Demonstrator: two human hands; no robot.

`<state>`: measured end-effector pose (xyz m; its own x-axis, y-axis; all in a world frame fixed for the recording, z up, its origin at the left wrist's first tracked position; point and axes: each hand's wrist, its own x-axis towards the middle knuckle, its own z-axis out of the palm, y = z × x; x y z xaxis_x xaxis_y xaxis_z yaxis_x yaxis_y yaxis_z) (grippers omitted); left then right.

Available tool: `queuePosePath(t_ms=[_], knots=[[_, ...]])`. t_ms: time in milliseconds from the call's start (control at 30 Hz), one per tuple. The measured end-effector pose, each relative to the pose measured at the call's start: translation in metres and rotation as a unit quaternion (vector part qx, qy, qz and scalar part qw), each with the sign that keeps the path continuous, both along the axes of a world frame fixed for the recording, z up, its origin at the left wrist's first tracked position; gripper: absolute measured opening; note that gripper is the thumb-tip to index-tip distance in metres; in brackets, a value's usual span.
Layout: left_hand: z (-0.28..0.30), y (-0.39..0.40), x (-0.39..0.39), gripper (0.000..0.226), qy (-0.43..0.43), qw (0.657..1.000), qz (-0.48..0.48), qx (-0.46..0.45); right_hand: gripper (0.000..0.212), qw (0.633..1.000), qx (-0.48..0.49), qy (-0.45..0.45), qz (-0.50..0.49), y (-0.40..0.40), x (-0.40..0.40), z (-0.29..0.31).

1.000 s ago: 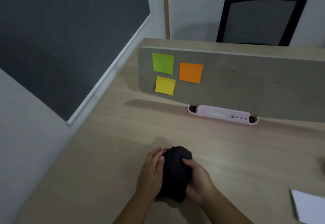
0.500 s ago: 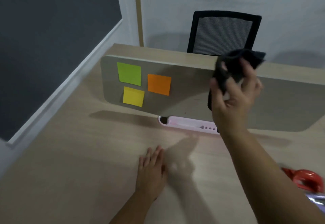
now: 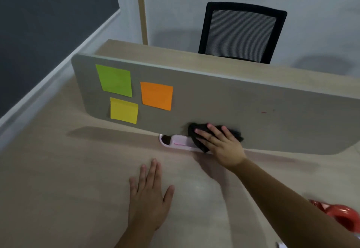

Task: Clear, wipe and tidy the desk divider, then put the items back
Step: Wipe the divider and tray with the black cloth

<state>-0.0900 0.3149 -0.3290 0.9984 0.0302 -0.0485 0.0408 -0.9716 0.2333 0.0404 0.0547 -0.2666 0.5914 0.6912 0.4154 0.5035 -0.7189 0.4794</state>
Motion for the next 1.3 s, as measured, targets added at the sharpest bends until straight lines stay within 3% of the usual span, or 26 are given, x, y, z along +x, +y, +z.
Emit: queuePosePath(t_ms=[133, 200, 267, 333, 400, 433, 533, 600, 667, 767, 867, 933, 1000, 1067, 1133, 1200, 1300], knots=[[-0.003, 0.000, 0.002, 0.078, -0.010, 1.000, 0.000, 0.002, 0.053, 0.966, 0.233, -0.109, -0.030, -0.004, 0.017, 0.085], [-0.004, -0.004, 0.005, 0.078, -0.014, 1.000, 0.007, 0.007, 0.057, 0.950, 0.266, -0.164, -0.019, -0.011, 0.027, 0.107], [-0.002, -0.017, 0.008, 0.076, -0.001, 1.000, 0.012, -0.002, 0.052, 0.972, 0.192, -0.137, 0.005, -0.020, 0.026, 0.088], [0.001, -0.039, 0.013, 0.073, 0.007, 1.000, -0.013, -0.005, 0.048, 0.997, 0.047, -0.059, 0.023, -0.040, 0.014, 0.038], [0.006, -0.064, 0.016, 0.071, 0.012, 0.998, -0.054, -0.003, 0.048, 0.996, -0.081, 0.001, 0.047, -0.067, -0.002, 0.000], [0.007, -0.075, 0.016, 0.069, 0.012, 0.998, -0.069, -0.002, 0.048, 0.994, -0.093, 0.015, 0.058, -0.079, -0.005, -0.002], [0.005, -0.095, 0.016, 0.067, -0.003, 0.997, -0.081, -0.003, 0.047, 0.998, 0.049, -0.013, 0.048, -0.100, -0.001, 0.049], [0.004, -0.100, 0.018, 0.067, -0.015, 0.997, -0.078, 0.009, 0.050, 0.982, 0.166, -0.090, 0.022, -0.109, 0.006, 0.095], [0.005, -0.104, 0.020, 0.068, -0.009, 0.998, -0.066, 0.017, 0.046, 0.971, 0.199, -0.132, 0.014, -0.119, 0.009, 0.109], [0.007, -0.119, 0.017, 0.071, 0.012, 0.999, -0.042, 0.012, 0.054, 0.996, 0.074, -0.047, 0.030, -0.135, -0.001, 0.051], [0.007, -0.123, 0.016, 0.072, 0.009, 0.999, -0.036, 0.013, 0.064, 0.991, -0.102, 0.030, 0.081, -0.155, -0.017, -0.007], [0.003, -0.123, 0.018, 0.071, 0.001, 0.999, -0.033, 0.016, 0.051, 0.991, -0.089, 0.028, 0.091, -0.162, -0.015, 0.016], [0.003, -0.121, 0.018, 0.071, -0.004, 0.999, -0.035, 0.018, 0.042, 0.997, 0.037, 0.006, 0.064, -0.167, -0.012, 0.062], [0.002, -0.123, 0.021, 0.071, -0.014, 0.999, -0.038, 0.015, 0.041, 0.981, 0.180, -0.059, 0.041, -0.179, -0.006, 0.106], [0.001, -0.122, 0.021, 0.071, -0.014, 0.999, -0.034, 0.014, 0.046, 0.968, 0.226, -0.109, 0.013, -0.192, -0.001, 0.116], [0.000, -0.122, 0.020, 0.072, -0.011, 0.999, -0.030, 0.016, 0.048, 0.980, 0.178, -0.091, -0.003, -0.200, -0.008, 0.086], [0.002, -0.124, 0.022, 0.072, -0.009, 1.000, -0.025, 0.010, 0.057, 0.999, -0.029, 0.013, 0.029, -0.222, -0.023, 0.014]])
